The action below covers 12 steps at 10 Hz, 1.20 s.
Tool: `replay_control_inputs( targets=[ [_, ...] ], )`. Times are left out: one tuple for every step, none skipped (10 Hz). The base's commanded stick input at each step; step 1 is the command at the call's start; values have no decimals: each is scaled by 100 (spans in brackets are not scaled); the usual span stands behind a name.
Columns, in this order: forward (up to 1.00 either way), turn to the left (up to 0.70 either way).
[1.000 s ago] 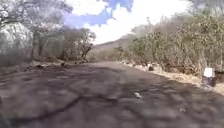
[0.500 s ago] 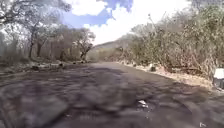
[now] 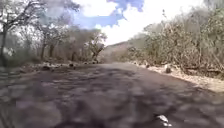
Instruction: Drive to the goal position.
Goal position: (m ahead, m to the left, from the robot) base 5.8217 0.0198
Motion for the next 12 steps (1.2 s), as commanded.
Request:
replay_control_inputs(
  targets=[
    [70,0],
    [70,0],
    [70,0],
    [70,0],
    [70,0],
    [70,0],
    [70,0],
    [70,0],
    [70,0],
    [70,0],
    [70,0],
    [70,0]
  ],
)
